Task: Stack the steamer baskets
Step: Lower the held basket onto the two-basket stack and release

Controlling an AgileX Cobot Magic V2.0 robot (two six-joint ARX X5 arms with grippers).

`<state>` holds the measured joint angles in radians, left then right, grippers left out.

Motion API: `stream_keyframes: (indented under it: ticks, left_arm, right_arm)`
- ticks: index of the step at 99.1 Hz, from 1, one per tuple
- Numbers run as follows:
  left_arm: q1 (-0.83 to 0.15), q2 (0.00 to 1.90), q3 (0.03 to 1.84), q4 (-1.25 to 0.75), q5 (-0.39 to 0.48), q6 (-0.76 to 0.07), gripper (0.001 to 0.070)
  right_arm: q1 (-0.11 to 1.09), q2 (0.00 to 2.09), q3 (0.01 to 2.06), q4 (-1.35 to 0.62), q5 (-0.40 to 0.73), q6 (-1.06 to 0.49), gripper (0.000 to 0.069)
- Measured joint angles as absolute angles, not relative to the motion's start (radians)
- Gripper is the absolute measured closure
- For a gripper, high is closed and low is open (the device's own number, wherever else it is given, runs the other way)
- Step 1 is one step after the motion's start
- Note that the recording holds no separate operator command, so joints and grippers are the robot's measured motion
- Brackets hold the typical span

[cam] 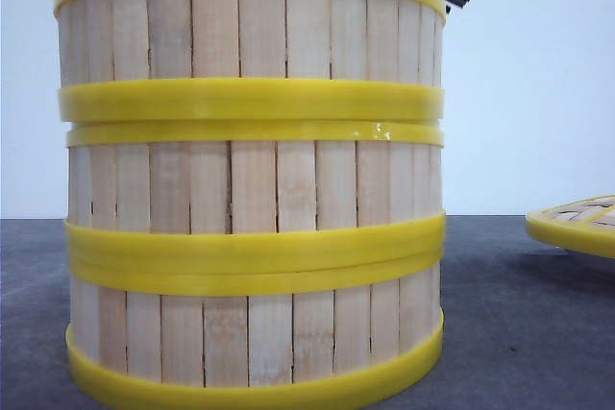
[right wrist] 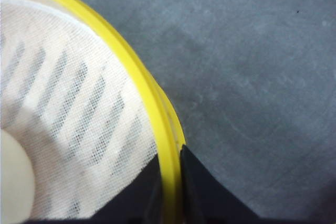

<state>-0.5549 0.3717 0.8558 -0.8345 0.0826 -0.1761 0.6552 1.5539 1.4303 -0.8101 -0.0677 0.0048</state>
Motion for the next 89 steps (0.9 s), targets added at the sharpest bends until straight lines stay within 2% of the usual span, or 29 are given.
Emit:
stream_keyframes:
  ticks: [20,53,60,74,80,89]
  left_arm:
    - [-0.555,0.372,0.856,-0.835,0.085,-0.176,0.0481]
    - [-0.555,0.372,0.856,-0.834,0.085,-0.176,0.0481]
    - [-0.555,0.372,0.856,-0.834,0.085,-0.175,0.0481]
    - [-0.555,0.372,0.856,-0.835,0.085,-0.175,0.0481]
    - [-0.555,0.372,0.856,-0.835,0.085,-0.173,0.0481]
    - [-0.555,0.372,0.856,-0.835,0.085,-0.172,0.0481]
  right_arm:
    - [0.656,1.559,1.43,-0.81,-0.03,0.008,0.0667]
    - [0.653,1.559,1.43,-0.816,-0.029,0.008,0.066]
    - [0.653,1.559,1.43,-0.815,-0.027,0.008,0.059]
    - [0.653,1.559,1.43,-0.811,-0.026,0.023,0.0348]
    - [0.651,1.559,1.43,-0.797,-0.026,0.03,0.0306]
    - [0.651,1.559,1.431,-0.774,-0.025,0.035,0.0285]
